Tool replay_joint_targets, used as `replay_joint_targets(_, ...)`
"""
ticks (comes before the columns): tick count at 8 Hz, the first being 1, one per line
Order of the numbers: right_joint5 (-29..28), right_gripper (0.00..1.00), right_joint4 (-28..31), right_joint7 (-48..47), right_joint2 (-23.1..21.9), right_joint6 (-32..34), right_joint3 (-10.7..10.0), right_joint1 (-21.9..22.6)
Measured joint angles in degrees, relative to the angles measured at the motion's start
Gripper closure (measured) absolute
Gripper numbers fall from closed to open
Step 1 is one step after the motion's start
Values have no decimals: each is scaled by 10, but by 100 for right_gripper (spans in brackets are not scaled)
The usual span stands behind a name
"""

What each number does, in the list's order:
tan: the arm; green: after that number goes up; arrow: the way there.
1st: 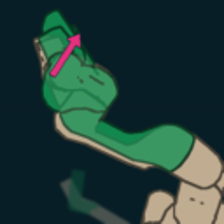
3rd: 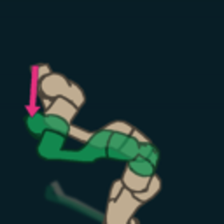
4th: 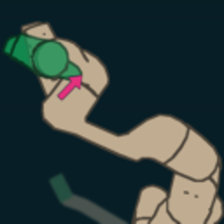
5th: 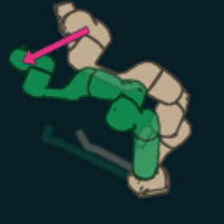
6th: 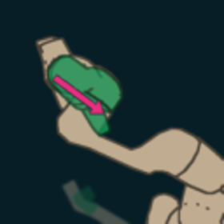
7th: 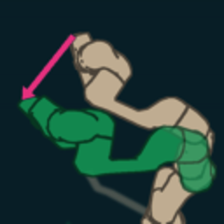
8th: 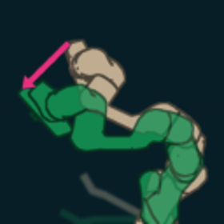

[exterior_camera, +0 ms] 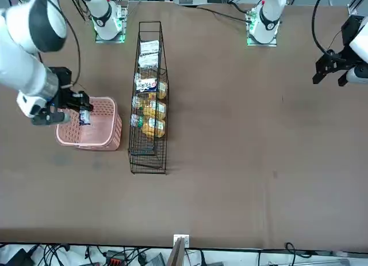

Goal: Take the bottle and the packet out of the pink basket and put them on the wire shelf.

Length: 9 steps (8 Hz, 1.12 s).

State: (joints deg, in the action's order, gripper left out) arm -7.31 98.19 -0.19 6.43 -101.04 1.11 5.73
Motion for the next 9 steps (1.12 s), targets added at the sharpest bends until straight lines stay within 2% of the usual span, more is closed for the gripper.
replay_joint_targets(2,0,56,-61,2,0,36,31,1)
replay_joint_targets(4,1,56,-107,9,0,44,81,3)
replay_joint_targets(7,58,56,-149,36,0,47,167,5)
replay_joint_targets(9,85,56,-156,78,3,37,212,6)
